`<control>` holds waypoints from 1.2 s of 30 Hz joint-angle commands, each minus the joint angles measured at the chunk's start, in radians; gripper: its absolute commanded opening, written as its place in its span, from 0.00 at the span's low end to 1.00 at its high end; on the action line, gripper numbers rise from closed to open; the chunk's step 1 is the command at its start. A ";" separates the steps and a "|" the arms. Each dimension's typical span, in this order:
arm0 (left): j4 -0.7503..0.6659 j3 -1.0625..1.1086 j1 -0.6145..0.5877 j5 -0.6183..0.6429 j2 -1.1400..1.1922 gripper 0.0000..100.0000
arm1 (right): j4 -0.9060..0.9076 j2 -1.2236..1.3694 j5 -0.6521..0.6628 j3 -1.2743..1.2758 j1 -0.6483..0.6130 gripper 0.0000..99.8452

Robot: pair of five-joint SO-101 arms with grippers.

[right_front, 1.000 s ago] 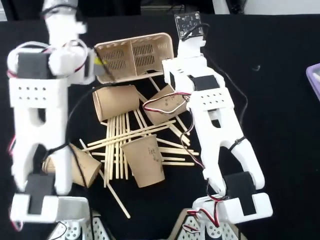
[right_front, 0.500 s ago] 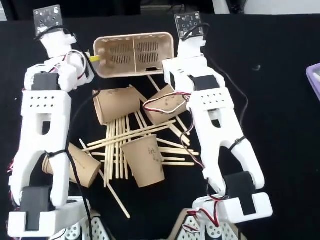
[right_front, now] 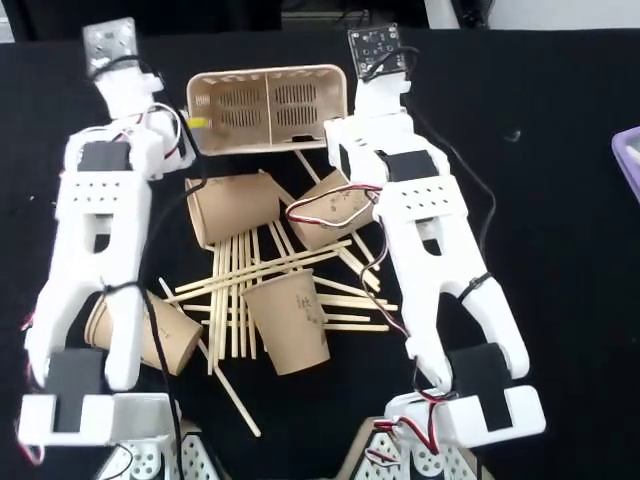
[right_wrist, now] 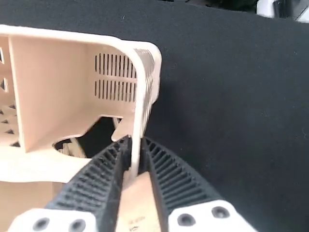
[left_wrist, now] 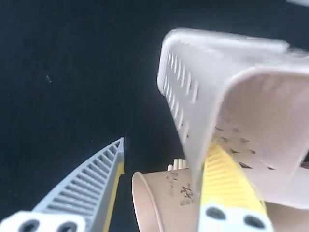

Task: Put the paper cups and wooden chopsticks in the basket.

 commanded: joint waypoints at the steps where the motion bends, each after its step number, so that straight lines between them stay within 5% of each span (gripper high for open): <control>1: 0.018 -0.036 -0.004 0.002 0.029 0.16 | 0.055 -0.104 0.011 -0.016 -0.011 0.01; 3: 0.086 -0.068 -0.002 0.000 0.029 0.02 | 0.109 -0.104 0.011 -0.010 -0.008 0.01; 9: 0.321 -0.153 -0.005 -0.107 0.040 0.03 | 0.253 -0.111 0.012 -0.015 -0.009 0.01; 22: 0.597 -0.312 -0.038 -0.140 0.032 0.03 | 0.451 -0.335 0.015 -0.008 -0.014 0.01; 30: 0.614 -0.450 -0.062 -0.135 0.043 0.03 | 0.339 -0.366 0.069 -0.007 -0.011 0.01; 36: 0.491 -0.464 -0.065 -0.132 0.103 0.03 | 0.192 -0.289 0.068 -0.013 -0.008 0.01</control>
